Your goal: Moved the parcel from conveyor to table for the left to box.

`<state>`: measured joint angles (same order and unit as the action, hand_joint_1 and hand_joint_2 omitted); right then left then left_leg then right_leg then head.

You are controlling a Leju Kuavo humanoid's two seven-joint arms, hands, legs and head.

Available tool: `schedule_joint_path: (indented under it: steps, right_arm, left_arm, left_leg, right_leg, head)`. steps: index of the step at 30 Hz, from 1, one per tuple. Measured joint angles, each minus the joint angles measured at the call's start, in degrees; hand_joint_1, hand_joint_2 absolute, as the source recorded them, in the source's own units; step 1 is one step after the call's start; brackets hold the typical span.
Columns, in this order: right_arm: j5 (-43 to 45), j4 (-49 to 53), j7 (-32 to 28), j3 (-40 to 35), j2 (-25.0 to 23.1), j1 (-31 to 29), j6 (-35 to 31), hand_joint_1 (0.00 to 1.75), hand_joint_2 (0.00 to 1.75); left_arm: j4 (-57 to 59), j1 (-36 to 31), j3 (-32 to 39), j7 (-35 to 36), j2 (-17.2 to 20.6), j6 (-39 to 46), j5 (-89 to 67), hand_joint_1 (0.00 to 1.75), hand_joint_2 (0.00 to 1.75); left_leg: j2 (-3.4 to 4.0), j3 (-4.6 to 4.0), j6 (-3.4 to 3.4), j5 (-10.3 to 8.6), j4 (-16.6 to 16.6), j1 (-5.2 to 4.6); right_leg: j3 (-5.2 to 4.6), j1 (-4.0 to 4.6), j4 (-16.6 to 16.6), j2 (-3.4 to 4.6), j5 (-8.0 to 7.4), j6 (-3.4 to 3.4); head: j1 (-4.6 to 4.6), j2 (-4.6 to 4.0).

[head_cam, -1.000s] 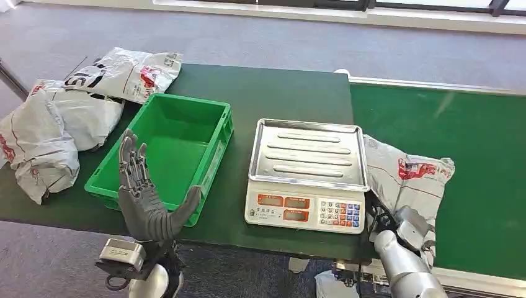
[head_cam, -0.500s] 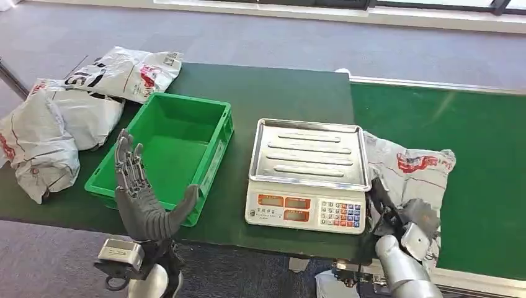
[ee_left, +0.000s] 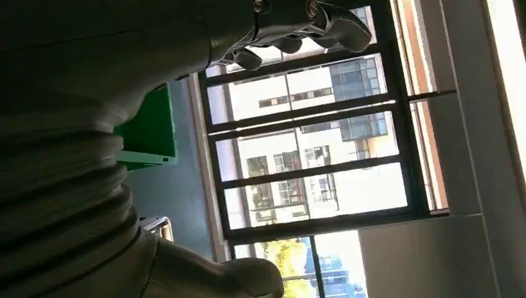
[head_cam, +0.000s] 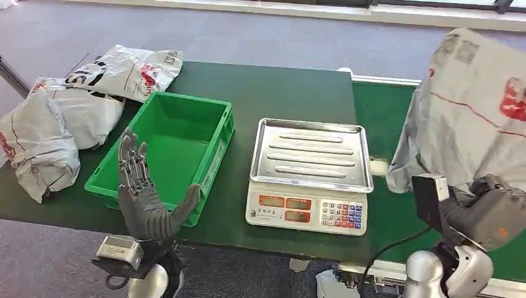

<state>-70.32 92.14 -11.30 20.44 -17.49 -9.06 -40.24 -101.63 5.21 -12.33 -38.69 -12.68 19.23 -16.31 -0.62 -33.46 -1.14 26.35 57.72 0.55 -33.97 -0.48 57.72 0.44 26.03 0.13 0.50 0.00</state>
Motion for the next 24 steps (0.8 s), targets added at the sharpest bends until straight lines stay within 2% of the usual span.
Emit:
schedule_joint_path:
  steps: [6,15,17,19,20,21,24]
  right_arm:
    - [0.9,6.2,-1.1,0.0,0.0,0.6,0.0,1.75,1.75]
    - [4.1,7.8,-4.2,-0.5,-0.1,0.7,0.1,1.75,1.75]
    - [3.9,6.2,-3.8,-3.1,-0.1,0.1,0.5,1.75,1.75]
    - [1.4,1.0,0.0,-9.0,0.0,-2.3,1.4,1.75,1.75]
    - [-0.5,-2.6,2.7,-13.2,0.0,-4.3,1.5,1.75,1.75]
    - [-2.0,-5.5,4.4,-17.2,0.0,-5.8,1.2,1.75,1.75]
    - [-2.0,-11.7,6.4,-24.5,0.0,-8.9,1.5,1.75,1.75]
  left_arm:
    - [0.0,0.0,-0.2,0.1,0.0,0.0,0.1,0.0,1.75]
    - [0.0,-0.1,-0.3,0.1,0.0,0.0,0.6,0.0,1.75]
    - [0.2,-0.1,-0.3,-0.1,0.0,-0.1,0.8,0.0,1.75]
    - [0.8,-1.0,-0.6,-0.3,0.1,-0.3,1.2,0.0,1.75]
    - [1.4,-1.7,-1.1,-0.4,0.2,-0.5,1.4,0.0,1.75]
    - [1.8,-2.3,-1.6,-0.5,0.2,-0.6,1.6,0.0,1.75]
    - [2.8,-2.8,-2.4,-0.5,0.3,-0.6,1.9,0.0,1.75]
  left_leg:
    - [0.07,0.05,0.04,-0.02,0.0,-0.02]
    - [0.1,0.04,0.02,-0.03,0.0,-0.02]
    - [0.11,-0.03,0.0,-0.02,0.0,-0.02]
    - [0.34,-0.35,-0.03,0.0,0.0,-0.01]
    - [0.56,0.08,-0.06,0.0,0.0,-0.02]
    - [0.67,0.15,-0.14,-0.09,0.0,-0.01]
    - [0.34,0.07,-0.14,-0.3,0.0,0.02]
  right_leg:
    - [0.02,-0.06,0.0,0.01,-0.06,0.05]
    - [0.07,0.01,0.0,0.02,-0.06,0.03]
    - [0.11,0.03,0.0,0.12,-0.06,0.03]
    - [0.08,0.06,0.1,0.32,-0.09,-0.03]
    - [-0.05,0.05,0.1,0.55,-0.15,-0.12]
    - [-0.14,0.05,0.1,0.6,-0.22,-0.18]
    - [-0.12,0.09,0.1,0.4,-0.29,-0.16]
  head:
    - [-0.02,0.0]
    - [-0.02,0.0]
    - [-0.02,0.0]
    - [-0.02,0.0]
    - [-0.02,0.0]
    - [0.02,0.0]
    - [0.02,0.0]
